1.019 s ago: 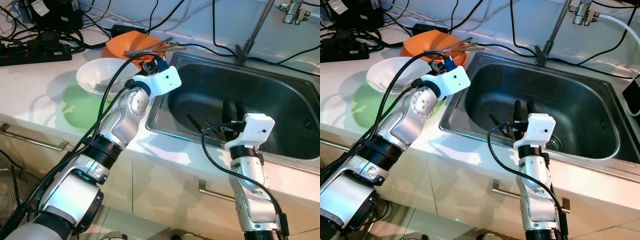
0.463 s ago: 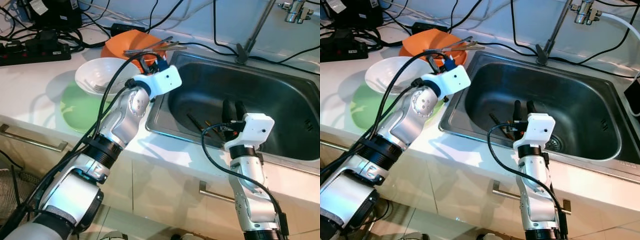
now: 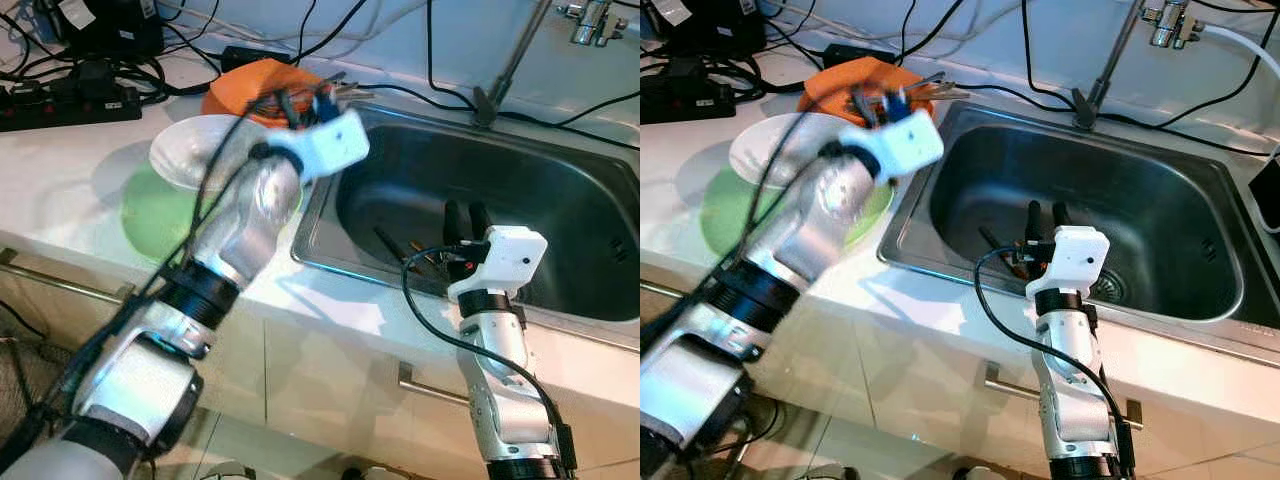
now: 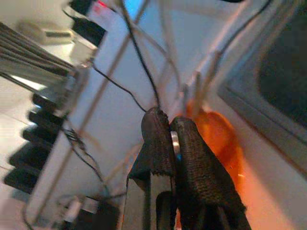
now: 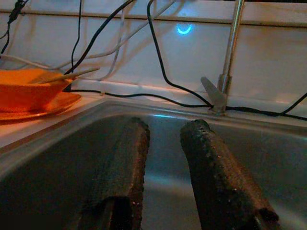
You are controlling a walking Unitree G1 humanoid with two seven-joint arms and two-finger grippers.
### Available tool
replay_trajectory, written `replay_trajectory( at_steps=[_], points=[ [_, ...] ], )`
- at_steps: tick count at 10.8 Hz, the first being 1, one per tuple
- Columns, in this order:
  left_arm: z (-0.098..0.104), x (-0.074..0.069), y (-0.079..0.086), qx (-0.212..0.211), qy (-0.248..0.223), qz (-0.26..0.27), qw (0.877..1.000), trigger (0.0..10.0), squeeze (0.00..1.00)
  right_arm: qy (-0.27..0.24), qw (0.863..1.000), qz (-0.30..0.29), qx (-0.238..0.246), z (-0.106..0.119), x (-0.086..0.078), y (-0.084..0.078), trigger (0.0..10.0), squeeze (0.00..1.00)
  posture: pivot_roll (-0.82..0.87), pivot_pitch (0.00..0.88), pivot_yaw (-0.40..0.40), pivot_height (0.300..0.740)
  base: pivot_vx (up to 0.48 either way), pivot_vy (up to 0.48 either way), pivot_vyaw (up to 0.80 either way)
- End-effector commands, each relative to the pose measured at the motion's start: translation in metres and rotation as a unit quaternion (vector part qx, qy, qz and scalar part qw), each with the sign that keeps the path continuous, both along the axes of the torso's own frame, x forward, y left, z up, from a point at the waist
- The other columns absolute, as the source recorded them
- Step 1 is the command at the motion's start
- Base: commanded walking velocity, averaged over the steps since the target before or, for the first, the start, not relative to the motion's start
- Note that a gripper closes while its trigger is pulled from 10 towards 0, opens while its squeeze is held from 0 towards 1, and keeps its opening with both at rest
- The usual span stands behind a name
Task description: Kitchen organization
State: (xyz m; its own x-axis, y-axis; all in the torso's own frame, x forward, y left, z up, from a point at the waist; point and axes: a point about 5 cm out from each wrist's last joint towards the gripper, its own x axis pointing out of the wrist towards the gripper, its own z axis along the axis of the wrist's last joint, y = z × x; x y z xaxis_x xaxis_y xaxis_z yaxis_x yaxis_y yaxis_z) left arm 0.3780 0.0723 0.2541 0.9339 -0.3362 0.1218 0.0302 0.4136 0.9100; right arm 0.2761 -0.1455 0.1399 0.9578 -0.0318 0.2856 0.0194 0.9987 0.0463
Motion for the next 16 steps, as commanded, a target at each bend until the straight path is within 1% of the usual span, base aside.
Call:
replay_trajectory(
  at_steps=[1,2,3,4,5,6,7,8,9,10,11,12,13,14,15,16],
  points=[
    [0.023,-0.005,-0.007,0.001,-0.051,-0.018,0.999,0.0,0.0,0.006,1.0,-0.007,-0.006,-0.001,0.002,-0.002,10.0,0.0,0.04,0.049,-0.08,0.74,0.0,0.0,0.0],
    [0.032,-0.009,-0.009,-0.006,-0.074,-0.03,0.997,0.0,0.0,0.007,1.0,-0.007,-0.007,-0.002,0.002,-0.002,10.0,0.0,0.04,0.05,-0.081,0.74,0.0,0.0,0.0],
    [0.043,-0.015,-0.015,-0.041,-0.1,-0.054,0.993,0.0,0.0,0.009,1.0,-0.006,-0.008,-0.002,0.003,-0.002,10.0,0.0,0.04,0.049,-0.081,0.74,0.0,0.0,0.0],
    [0.051,-0.022,-0.022,-0.084,-0.12,-0.09,0.985,7.1,0.0,0.01,1.0,-0.006,-0.009,-0.003,0.003,-0.002,10.0,0.0,0.04,0.049,-0.08,0.74,0.0,0.0,0.0],
    [0.058,-0.034,-0.034,-0.131,-0.124,-0.151,0.972,10.0,0.0,0.011,1.0,-0.006,-0.01,-0.003,0.003,-0.002,10.0,0.0,0.03,0.049,-0.079,0.74,0.0,0.0,0.0],
    [0.06,-0.041,-0.041,-0.151,-0.123,-0.188,0.963,10.0,0.0,0.012,1.0,-0.006,-0.01,-0.003,0.002,-0.002,10.0,0.0,0.03,0.049,-0.079,0.74,0.0,0.0,0.0],
    [0.062,-0.046,-0.047,-0.178,-0.121,-0.232,0.948,10.0,0.0,0.013,1.0,-0.007,-0.01,-0.003,0.002,-0.002,10.0,0.0,0.03,0.049,-0.079,0.74,0.0,0.0,0.0],
    [0.067,-0.055,-0.052,-0.217,-0.111,-0.27,0.932,10.0,0.0,0.013,1.0,-0.007,-0.01,-0.003,0.002,-0.002,10.0,0.0,0.03,0.054,-0.077,0.74,0.0,0.0,0.0],
    [0.067,-0.062,-0.057,-0.264,-0.081,-0.305,0.912,10.0,0.0,0.013,1.0,-0.005,-0.008,-0.003,0.002,-0.001,10.0,0.0,0.03,0.054,-0.076,0.74,0.0,0.0,0.0],
    [0.065,-0.064,-0.059,-0.288,-0.056,-0.321,0.901,10.0,0.0,0.013,1.0,-0.003,-0.007,-0.003,0.002,-0.001,10.0,0.76,0.03,0.054,-0.075,0.74,0.0,0.0,0.0],
    [0.062,-0.066,-0.062,-0.347,-0.008,-0.347,0.871,10.0,0.0,0.009,1.0,0.003,-0.003,-0.001,0.002,-0.001,10.0,1.0,0.03,0.054,-0.075,0.74,0.0,0.0,0.0],
    [0.058,-0.067,-0.064,-0.399,0.038,-0.365,0.84,10.0,0.0,0.001,1.0,0.007,-0.003,0.006,0.005,-0.003,10.0,1.0,0.03,0.053,-0.074,0.74,0.0,0.0,0.0],
    [0.052,-0.067,-0.064,-0.415,0.065,-0.371,0.828,10.0,0.0,-0.007,1.0,0.014,-0.001,0.013,0.008,-0.005,10.0,1.0,0.02,0.05,-0.074,0.74,0.0,0.0,0.0],
    [0.044,-0.067,-0.064,-0.433,0.095,-0.373,0.815,10.0,0.0,-0.02,0.999,0.03,0.006,0.023,0.013,-0.007,10.0,1.0,0.02,0.049,-0.073,0.74,0.0,0.0,0.0],
    [0.038,-0.066,-0.063,-0.45,0.116,-0.372,0.804,10.0,0.0,-0.028,0.998,0.05,0.009,0.031,0.016,-0.007,10.0,1.0,0.02,0.047,-0.074,0.74,0.0,0.0,0.0],
    [0.034,-0.066,-0.062,-0.456,0.13,-0.371,0.798,10.0,0.0,-0.033,0.996,0.08,0.013,0.038,0.017,-0.005,10.0,1.0,0.02,0.042,-0.073,0.74,0.0,0.0,0.0]
  ],
)
